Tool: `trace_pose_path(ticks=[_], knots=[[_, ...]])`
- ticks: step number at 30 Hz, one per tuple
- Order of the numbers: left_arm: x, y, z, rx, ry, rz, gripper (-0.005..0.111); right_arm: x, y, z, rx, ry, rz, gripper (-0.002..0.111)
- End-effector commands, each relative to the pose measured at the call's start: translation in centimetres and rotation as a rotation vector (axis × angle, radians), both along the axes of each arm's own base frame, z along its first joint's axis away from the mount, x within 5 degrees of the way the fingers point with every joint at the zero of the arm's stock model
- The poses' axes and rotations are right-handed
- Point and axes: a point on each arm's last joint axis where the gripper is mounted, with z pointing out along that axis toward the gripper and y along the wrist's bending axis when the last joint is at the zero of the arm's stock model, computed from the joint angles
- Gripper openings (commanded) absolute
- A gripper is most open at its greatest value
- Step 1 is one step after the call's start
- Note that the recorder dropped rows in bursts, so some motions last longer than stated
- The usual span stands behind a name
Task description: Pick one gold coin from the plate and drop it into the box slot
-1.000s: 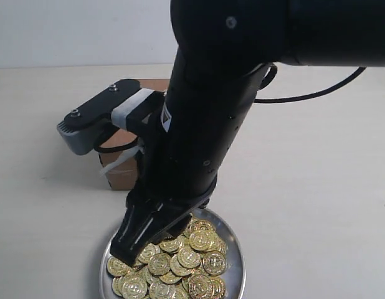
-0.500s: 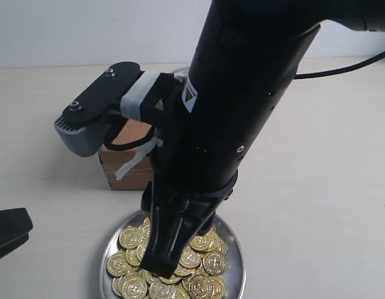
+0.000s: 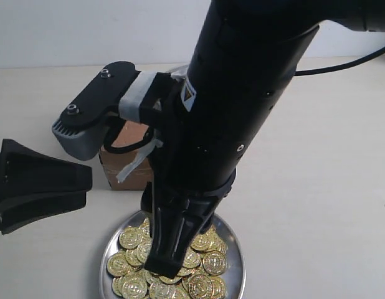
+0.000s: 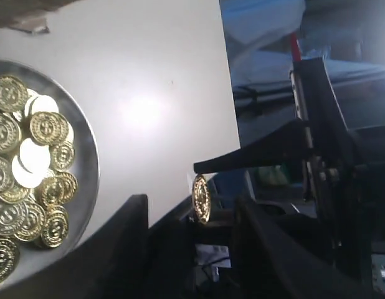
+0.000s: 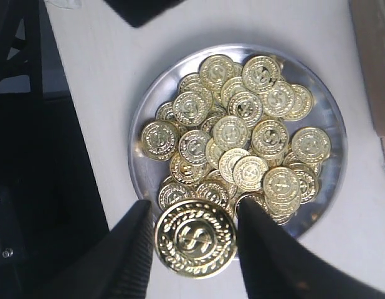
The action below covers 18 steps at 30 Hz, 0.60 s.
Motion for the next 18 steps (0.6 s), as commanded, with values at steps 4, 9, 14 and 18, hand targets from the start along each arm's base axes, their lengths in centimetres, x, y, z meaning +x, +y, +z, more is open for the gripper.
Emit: trace_pose_path(ticks=[4,9,14,18], knots=[[2.7,-0.9,-1.0,-0.023,0.050,-0.175,0.043,0.0,-0.1,0.2,0.008,-0.017,0.013,0.032],[3.3,-0.9,-2.0,0.015,0.082,-0.207,0.043,0.0,-0.1,0.2,0.007,-0.027,0.045,0.032],[3.4,-1.0,-2.0,0.016,0.071,-0.212,0.043,0.4,-0.1,0.2,-0.001,-0.083,0.091,0.032],[3.4,-1.1,-2.0,0.009,0.061,-0.217,0.043,0.8,0.1,0.2,0.016,-0.143,0.143,0.032]])
